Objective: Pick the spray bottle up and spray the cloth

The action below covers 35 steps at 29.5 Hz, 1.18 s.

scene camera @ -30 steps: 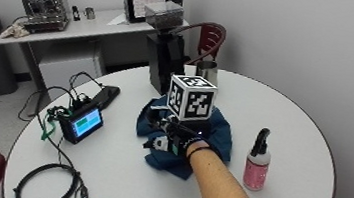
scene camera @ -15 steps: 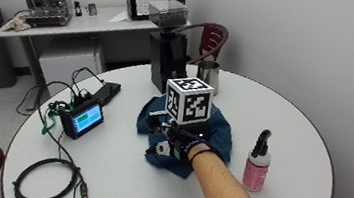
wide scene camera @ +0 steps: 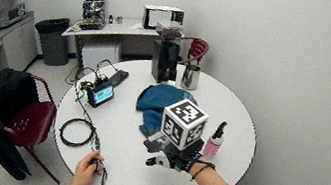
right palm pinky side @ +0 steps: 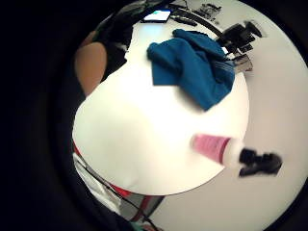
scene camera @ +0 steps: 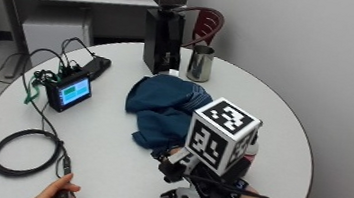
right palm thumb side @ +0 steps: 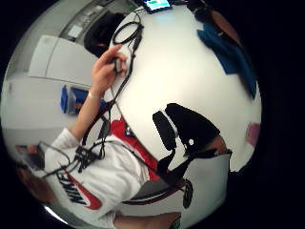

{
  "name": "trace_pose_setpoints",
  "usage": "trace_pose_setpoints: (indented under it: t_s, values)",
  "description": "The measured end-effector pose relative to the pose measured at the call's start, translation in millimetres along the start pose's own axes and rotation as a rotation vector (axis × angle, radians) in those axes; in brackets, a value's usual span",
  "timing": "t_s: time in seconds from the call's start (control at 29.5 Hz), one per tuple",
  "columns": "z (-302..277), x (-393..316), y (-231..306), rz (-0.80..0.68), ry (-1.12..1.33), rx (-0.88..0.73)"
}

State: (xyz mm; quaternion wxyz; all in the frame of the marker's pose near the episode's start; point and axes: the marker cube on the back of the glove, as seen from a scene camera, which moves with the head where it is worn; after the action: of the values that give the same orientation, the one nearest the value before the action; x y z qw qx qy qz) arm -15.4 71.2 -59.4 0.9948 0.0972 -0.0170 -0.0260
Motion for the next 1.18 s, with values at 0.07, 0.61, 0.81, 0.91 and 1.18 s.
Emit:
trace_pose_setpoints:
  t_s: [0.07,0.61,0.81,0.91,1.18]
  values:
    - [0,-8,18,-0.026,-0.047,0.041]
    - [-12,98,80,0.073,-0.555,0.361]
    - [1,153,58,0.149,-0.760,0.454]
    - [7,168,45,0.152,-0.813,0.460]
    - [47,187,8,0.046,-0.991,0.348]
